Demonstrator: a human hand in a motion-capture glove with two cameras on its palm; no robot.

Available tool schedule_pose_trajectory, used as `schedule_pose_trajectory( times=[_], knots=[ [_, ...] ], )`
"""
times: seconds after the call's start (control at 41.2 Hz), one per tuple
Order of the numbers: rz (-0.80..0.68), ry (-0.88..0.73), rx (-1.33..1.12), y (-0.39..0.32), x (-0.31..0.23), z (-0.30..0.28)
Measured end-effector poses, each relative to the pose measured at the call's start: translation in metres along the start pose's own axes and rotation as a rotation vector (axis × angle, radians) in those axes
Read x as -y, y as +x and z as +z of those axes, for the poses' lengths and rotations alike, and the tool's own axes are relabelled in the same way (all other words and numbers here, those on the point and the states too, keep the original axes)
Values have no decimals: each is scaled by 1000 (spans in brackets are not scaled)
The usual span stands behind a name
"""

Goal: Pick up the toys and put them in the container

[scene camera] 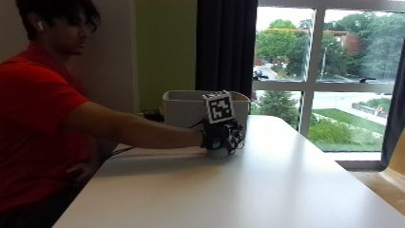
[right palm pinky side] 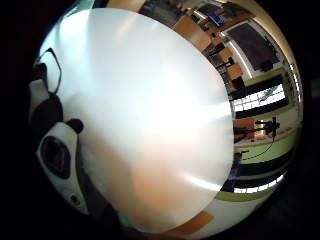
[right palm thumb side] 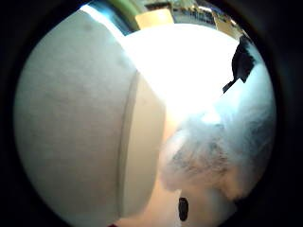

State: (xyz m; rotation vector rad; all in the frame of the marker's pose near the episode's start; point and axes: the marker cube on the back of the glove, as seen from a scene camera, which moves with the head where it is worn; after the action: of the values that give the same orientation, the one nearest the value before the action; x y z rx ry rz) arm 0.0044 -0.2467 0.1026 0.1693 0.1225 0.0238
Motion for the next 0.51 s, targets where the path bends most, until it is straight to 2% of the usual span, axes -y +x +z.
schedule_pose_trajectory(
  times=[0.097,0.267,0.388,0.509],
  knots=[
    [-24,44,-13,-11,27,10],
    [-27,27,16,0,22,-7],
    [-21,54,32,3,19,-31],
    [-56,102,33,2,19,-78]
  ],
)
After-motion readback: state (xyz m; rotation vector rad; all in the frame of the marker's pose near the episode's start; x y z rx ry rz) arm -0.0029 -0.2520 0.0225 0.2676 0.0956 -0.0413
